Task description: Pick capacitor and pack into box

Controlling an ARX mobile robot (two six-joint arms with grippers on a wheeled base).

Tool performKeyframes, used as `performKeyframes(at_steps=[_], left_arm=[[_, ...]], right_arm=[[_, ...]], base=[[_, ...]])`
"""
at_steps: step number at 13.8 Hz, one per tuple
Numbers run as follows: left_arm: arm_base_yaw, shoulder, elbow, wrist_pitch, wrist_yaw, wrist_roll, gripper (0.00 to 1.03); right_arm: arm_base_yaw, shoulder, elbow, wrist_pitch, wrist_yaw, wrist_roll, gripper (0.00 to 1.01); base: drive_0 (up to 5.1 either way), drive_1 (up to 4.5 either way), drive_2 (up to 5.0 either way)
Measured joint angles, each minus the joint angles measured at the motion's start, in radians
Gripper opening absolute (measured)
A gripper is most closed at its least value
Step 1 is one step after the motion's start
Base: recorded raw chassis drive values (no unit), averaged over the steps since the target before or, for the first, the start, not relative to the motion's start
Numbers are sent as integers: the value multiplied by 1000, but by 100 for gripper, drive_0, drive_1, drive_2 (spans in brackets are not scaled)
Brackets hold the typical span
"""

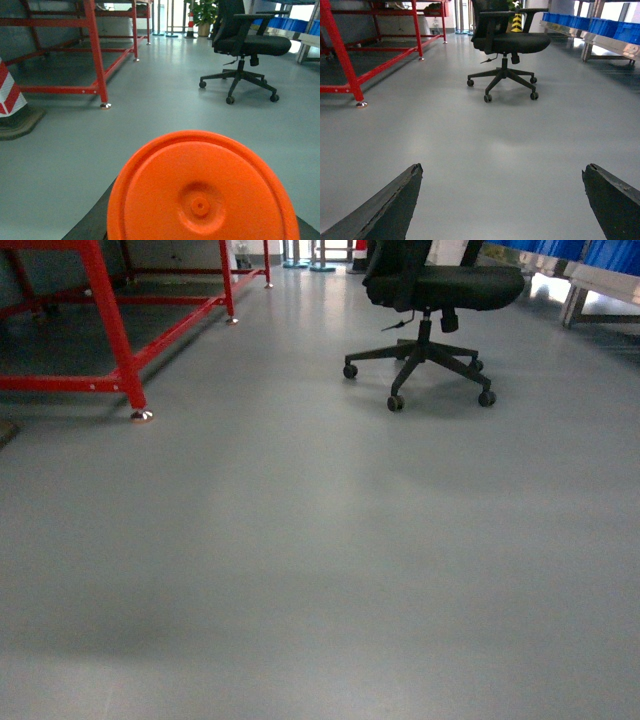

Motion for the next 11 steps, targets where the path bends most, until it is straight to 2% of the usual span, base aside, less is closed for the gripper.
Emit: performKeyframes(at_steps=[11], left_arm=[[0,0,0,0,1,0,44]], right_arm=[[0,0,0,2,0,0,98]], base=[[-487,249,249]])
